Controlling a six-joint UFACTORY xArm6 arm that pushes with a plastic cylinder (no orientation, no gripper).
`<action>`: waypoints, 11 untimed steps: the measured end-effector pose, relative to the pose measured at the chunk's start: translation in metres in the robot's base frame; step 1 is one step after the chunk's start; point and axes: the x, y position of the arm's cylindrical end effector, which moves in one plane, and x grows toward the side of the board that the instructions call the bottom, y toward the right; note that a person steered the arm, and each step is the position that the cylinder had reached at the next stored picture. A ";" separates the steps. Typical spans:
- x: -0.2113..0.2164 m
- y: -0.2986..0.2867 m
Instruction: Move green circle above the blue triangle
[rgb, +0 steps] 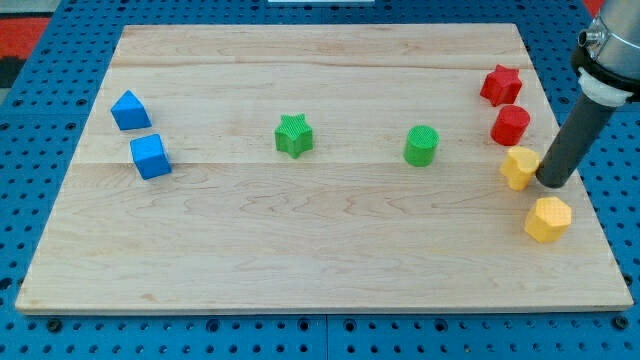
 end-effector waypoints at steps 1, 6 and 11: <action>0.002 0.057; 0.146 0.060; 0.048 -0.108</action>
